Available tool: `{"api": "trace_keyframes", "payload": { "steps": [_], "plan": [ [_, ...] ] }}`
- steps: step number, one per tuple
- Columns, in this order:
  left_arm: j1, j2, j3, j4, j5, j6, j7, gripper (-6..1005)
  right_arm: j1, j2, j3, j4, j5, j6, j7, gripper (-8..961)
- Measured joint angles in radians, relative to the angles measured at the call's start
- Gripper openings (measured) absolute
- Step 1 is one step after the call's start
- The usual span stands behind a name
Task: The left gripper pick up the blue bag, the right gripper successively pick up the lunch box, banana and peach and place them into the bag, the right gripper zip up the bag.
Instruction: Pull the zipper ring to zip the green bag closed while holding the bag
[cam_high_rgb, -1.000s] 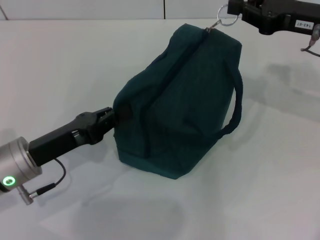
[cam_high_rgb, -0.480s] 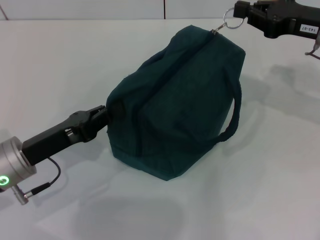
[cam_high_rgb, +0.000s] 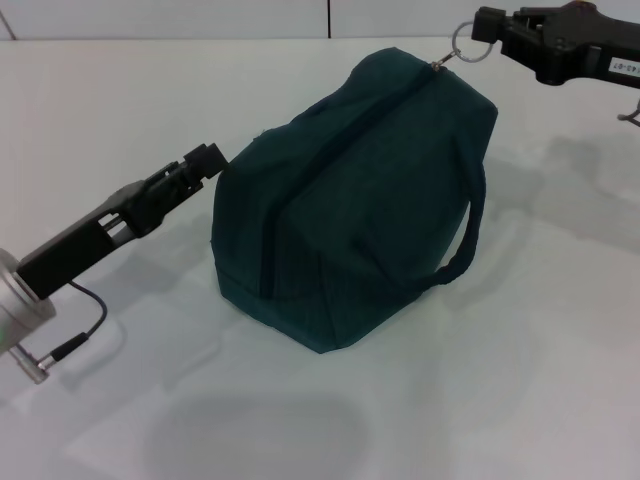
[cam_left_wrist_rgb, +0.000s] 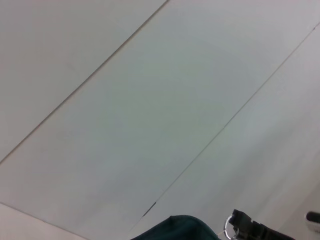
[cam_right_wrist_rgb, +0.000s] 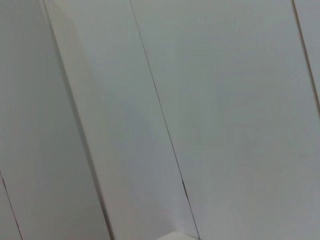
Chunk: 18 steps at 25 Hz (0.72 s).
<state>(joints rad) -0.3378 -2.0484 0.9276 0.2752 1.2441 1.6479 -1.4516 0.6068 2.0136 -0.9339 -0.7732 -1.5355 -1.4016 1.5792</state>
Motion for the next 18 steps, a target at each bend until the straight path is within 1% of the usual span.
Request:
{"api": "trace_keyframes", "payload": {
  "steps": [5,9,11,13,14,15,16,17,18],
  "plan": [
    [-0.014,0.014,-0.007,0.039,-0.001,-0.011,-0.070,438,-0.015,-0.001,-0.001,-0.003,0.014,-0.017,-0.003,6],
    [-0.060,0.032,-0.005,0.080,0.007,-0.052,-0.138,595,-0.018,-0.001,-0.001,0.002,0.020,-0.028,-0.006,6],
    [-0.109,0.053,-0.001,0.090,0.028,-0.091,-0.174,790,-0.018,-0.001,-0.001,0.005,0.020,-0.032,-0.012,6],
    [-0.150,0.069,0.001,0.102,0.056,-0.112,-0.210,809,-0.019,-0.001,0.000,0.005,0.020,-0.037,-0.014,6],
    [-0.168,0.073,0.002,0.110,0.073,-0.118,-0.226,818,-0.019,-0.001,0.000,0.005,0.020,-0.039,-0.016,6],
    [-0.168,0.073,0.002,0.110,0.073,-0.118,-0.226,827,-0.019,0.000,0.000,0.005,0.020,-0.041,-0.017,6],
    [-0.227,0.082,0.002,0.175,0.171,-0.120,-0.283,837,-0.019,0.000,0.000,0.006,0.020,-0.043,-0.020,6],
    [-0.237,0.082,0.002,0.201,0.197,-0.118,-0.298,846,-0.019,0.000,0.000,0.006,0.020,-0.045,-0.023,6],
    [-0.237,0.082,0.002,0.201,0.197,-0.118,-0.298,856,-0.019,0.000,0.000,0.006,0.020,-0.045,-0.026,6]
  ]
}}
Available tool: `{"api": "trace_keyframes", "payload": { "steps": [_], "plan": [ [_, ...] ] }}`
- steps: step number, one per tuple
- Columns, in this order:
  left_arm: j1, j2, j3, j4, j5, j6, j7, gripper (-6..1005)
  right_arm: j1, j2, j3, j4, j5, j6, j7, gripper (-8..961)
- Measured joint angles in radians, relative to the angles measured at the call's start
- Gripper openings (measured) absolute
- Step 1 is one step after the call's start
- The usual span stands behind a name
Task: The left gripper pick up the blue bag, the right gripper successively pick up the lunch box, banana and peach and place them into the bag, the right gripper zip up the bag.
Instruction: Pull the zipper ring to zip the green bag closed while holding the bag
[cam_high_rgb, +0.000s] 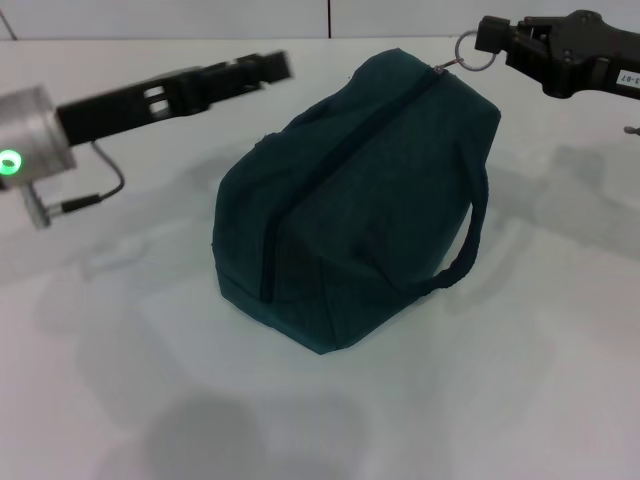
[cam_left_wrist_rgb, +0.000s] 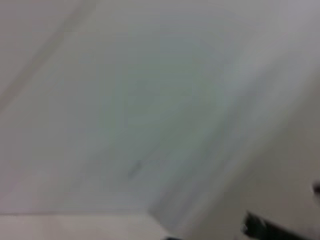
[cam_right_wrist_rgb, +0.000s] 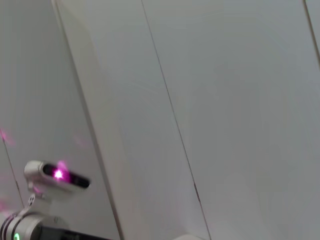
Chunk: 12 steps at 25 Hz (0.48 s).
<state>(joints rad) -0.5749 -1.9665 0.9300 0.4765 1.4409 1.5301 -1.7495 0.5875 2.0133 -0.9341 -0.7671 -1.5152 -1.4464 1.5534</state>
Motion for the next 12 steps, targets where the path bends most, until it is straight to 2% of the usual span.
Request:
{"api": "trace_keyframes", "payload": {
  "steps": [2,3,4,8,10,12],
  "plan": [
    [-0.009,-0.001,0.000,0.029,0.032,0.002,-0.015,874,0.000,0.000,0.000,0.001,0.000,0.000,-0.002,6],
    [-0.025,-0.007,0.001,0.101,0.100,0.006,-0.058,884,0.000,0.000,0.000,0.002,0.000,0.000,-0.002,6],
    [-0.057,-0.017,0.002,0.270,0.222,0.021,-0.172,893,0.000,0.000,0.000,0.002,0.000,0.000,-0.002,6],
    [-0.087,-0.022,0.015,0.494,0.308,0.059,-0.328,890,0.000,0.001,0.000,0.003,0.000,0.004,-0.005,6],
    [-0.096,-0.023,0.054,0.633,0.333,0.078,-0.442,888,0.000,0.001,0.000,0.003,0.000,0.005,-0.006,6],
    [-0.102,-0.024,0.095,0.725,0.356,0.082,-0.521,888,0.000,0.001,0.000,0.003,0.000,0.005,-0.009,6]
  ]
}}
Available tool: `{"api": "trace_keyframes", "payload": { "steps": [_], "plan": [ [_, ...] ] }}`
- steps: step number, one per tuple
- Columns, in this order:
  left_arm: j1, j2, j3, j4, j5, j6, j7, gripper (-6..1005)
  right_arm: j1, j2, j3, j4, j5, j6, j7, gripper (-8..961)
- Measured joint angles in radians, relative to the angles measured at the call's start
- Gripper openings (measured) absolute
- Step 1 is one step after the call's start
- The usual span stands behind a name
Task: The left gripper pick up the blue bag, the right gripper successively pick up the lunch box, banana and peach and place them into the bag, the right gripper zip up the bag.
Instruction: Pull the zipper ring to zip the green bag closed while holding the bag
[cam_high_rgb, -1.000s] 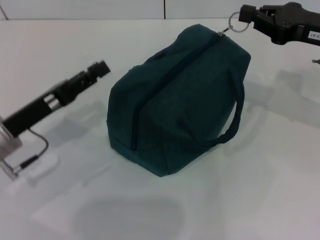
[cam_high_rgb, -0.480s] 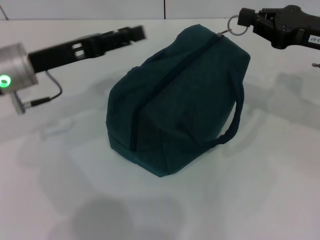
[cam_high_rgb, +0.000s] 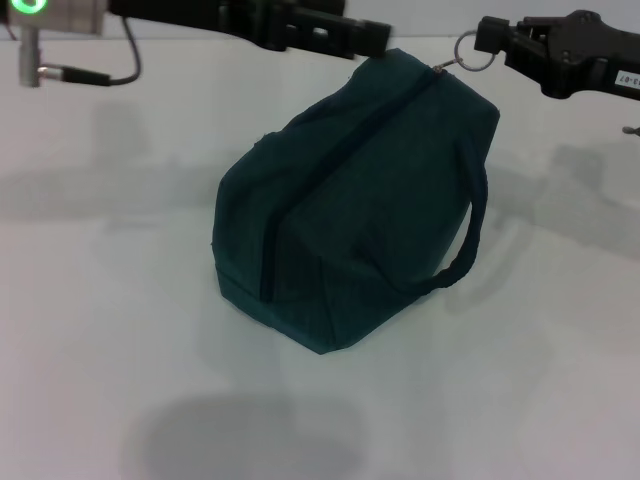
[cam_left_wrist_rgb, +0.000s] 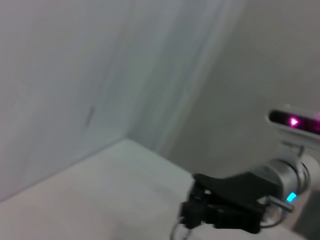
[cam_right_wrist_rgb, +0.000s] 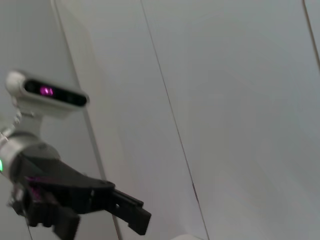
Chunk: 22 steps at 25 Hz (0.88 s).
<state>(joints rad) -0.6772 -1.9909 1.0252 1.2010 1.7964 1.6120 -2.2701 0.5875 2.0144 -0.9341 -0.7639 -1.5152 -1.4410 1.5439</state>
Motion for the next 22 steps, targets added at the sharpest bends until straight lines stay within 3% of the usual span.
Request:
{"api": "trace_keyframes", "payload": {
  "steps": [3,7,9,22],
  "plan": [
    [-0.009,-0.013,0.079,0.110,0.052,0.000,-0.091,888,0.000,0.002,-0.001,0.000,0.005,-0.002,-0.003,6],
    [-0.029,-0.070,0.110,0.157,0.174,-0.008,-0.130,888,0.000,0.002,-0.010,0.000,0.028,-0.008,-0.006,6],
    [-0.030,-0.088,0.113,0.159,0.209,-0.024,-0.122,888,0.000,0.002,-0.010,0.000,0.028,-0.010,-0.007,6],
    [0.005,-0.094,0.248,0.127,0.257,-0.150,-0.074,887,0.000,0.001,-0.009,0.002,0.029,-0.017,-0.009,6]
  ]
}}
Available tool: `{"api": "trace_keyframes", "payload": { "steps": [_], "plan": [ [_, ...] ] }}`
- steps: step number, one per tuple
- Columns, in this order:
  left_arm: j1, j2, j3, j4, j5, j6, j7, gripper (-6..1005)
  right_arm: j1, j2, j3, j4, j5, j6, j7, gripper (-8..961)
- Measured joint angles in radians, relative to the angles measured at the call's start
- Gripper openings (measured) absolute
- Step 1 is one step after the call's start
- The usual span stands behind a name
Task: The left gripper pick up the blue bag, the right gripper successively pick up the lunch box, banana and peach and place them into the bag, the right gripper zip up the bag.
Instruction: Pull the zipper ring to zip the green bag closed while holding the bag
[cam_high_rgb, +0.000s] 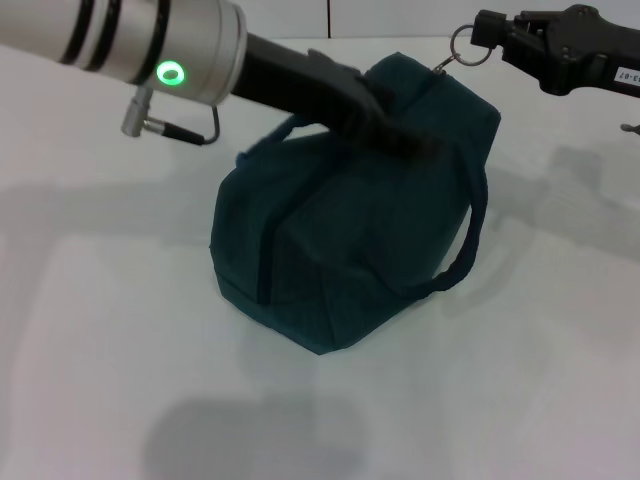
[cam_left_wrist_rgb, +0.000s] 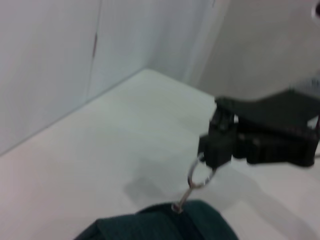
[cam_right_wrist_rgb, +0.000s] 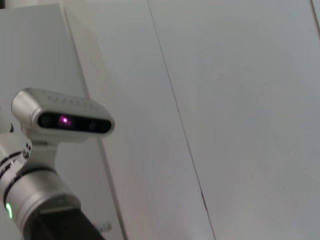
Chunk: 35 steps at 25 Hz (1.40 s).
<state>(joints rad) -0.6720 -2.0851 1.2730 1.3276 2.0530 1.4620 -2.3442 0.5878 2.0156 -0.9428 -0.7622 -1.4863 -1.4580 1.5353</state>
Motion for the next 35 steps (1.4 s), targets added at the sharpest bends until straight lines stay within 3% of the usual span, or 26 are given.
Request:
{"api": "trace_keyframes", "payload": {
  "steps": [11,22,24,30,35],
  "plan": [
    [0.030,-0.002,0.071,-0.011,0.026,-0.100,0.033,887,0.001,0.000,0.005,0.000,0.002,-0.015,0.000,7],
    [0.032,-0.003,0.064,-0.034,0.021,-0.106,0.047,754,-0.003,0.000,0.007,0.000,0.019,-0.028,0.000,5],
    [0.033,-0.003,0.064,-0.034,0.020,-0.109,0.047,561,-0.009,0.000,0.007,0.000,0.029,-0.029,0.000,5],
    [0.044,-0.003,0.064,-0.029,0.008,-0.127,0.047,317,-0.030,0.000,0.006,0.015,0.054,-0.033,0.004,5],
    [0.054,-0.002,0.062,-0.032,-0.037,-0.129,0.071,190,-0.034,0.000,0.005,0.088,0.086,-0.044,0.002,4]
  ]
}}
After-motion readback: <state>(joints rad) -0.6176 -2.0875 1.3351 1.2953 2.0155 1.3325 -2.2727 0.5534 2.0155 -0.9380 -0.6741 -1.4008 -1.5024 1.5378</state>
